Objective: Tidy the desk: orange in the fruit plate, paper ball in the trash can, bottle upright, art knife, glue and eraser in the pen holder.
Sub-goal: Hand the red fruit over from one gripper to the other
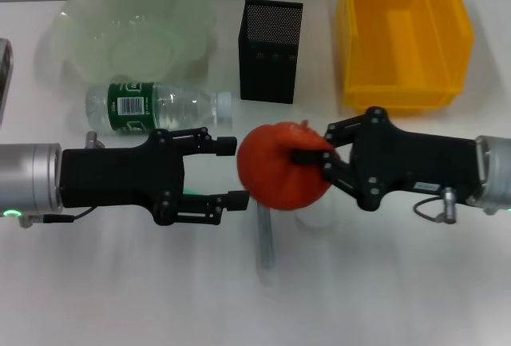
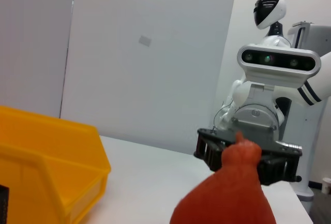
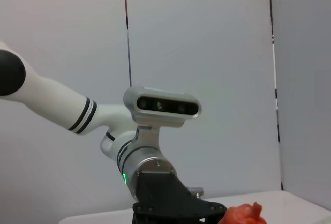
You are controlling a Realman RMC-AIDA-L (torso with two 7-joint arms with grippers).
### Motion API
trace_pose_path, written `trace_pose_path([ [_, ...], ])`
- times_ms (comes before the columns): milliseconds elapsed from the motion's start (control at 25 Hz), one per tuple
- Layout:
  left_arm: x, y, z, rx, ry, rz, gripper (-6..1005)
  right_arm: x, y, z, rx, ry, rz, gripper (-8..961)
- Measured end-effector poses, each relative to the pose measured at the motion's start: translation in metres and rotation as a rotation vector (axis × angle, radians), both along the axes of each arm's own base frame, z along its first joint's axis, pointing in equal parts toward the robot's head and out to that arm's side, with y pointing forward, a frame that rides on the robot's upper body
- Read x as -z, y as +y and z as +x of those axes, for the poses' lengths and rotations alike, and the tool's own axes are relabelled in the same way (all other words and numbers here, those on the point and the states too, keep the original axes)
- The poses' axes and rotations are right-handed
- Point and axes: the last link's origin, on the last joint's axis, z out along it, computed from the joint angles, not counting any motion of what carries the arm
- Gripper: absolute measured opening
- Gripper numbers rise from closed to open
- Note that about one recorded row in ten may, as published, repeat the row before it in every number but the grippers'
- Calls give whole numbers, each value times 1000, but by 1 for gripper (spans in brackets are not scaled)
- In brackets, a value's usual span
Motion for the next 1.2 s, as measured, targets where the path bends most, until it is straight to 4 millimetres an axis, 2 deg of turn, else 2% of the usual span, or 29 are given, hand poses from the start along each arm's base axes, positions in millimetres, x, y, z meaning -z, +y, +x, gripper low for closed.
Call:
trace_pose_path([
  [520,5,2,3,-6,5,-1,745,18,3,-11,-22,-24,-33,35],
  [1200,5,2,-2,-23,17,16,740,18,6,-14,-20,-25,-49,35],
])
